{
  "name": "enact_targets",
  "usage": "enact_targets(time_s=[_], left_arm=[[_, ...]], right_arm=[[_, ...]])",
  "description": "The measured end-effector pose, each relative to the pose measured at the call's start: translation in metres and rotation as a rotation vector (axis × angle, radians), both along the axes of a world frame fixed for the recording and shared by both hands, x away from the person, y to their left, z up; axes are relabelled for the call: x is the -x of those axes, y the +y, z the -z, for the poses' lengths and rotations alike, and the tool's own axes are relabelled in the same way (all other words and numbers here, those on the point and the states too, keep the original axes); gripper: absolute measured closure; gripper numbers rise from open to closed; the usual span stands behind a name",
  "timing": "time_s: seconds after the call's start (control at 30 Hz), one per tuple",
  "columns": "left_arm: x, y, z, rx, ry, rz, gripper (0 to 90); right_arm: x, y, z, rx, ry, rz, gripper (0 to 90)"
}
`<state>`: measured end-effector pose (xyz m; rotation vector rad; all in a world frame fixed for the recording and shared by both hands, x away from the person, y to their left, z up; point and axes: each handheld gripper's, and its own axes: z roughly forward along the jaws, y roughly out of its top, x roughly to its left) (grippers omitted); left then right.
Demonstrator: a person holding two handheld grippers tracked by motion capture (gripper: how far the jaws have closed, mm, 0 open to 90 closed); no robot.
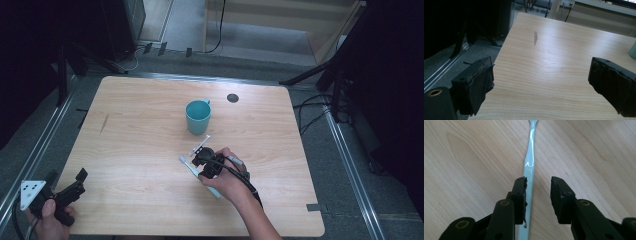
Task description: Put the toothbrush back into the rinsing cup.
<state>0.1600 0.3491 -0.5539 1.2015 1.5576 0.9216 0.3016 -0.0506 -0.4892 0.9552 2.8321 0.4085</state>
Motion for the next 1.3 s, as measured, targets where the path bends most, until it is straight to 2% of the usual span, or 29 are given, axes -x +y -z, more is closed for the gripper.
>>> enact_targets(time_s=[0.1, 0.23, 0.37, 0.5, 0.63, 0.77, 0.8, 0.97, 1.13, 1.3], left_arm=[[0.000, 0.000, 0.000, 0.002, 0.000, 0.000, 6.4], [0.000, 0.000, 0.000, 0.002, 0.000, 0.000, 6.4], [0.000, 0.000, 0.000, 0.004, 0.000, 0.000, 6.4], [0.000, 0.000, 0.000, 0.003, 0.000, 0.000, 6.4], [0.000, 0.000, 0.000, 0.005, 0.000, 0.000, 6.4], [0.000, 0.001, 0.000, 0.008, -0.002, 0.000, 6.4], [0.000, 0.001, 0.000, 0.009, -0.002, 0.000, 6.4], [0.000, 0.001, 0.000, 0.010, -0.003, 0.001, 6.4], [0.000, 0.001, 0.000, 0.009, -0.003, 0.001, 6.4], [0.000, 0.001, 0.000, 0.010, -0.002, 0.000, 6.4]], right_arm=[[0.000, 0.004, 0.005, 0.027, 0.020, 0.003, 66.9], [0.001, 0.006, 0.008, 0.047, 0.021, -0.003, 68.2], [0.000, 0.010, 0.012, 0.064, 0.029, 0.015, 72.8], [-0.002, 0.011, 0.012, 0.045, 0.039, 0.033, 81.4], [-0.004, 0.010, 0.012, 0.031, 0.063, 0.035, 85.9], [-0.004, 0.011, 0.012, 0.030, 0.076, 0.040, 81.7], [-0.005, 0.010, 0.012, 0.018, 0.076, 0.045, 78.6], [-0.005, 0.012, 0.008, -0.021, 0.086, 0.056, 76.1], [-0.005, 0.016, 0.014, 0.024, 0.097, 0.052, 74.5], [-0.004, 0.018, 0.018, 0.053, 0.102, 0.050, 77.6]])
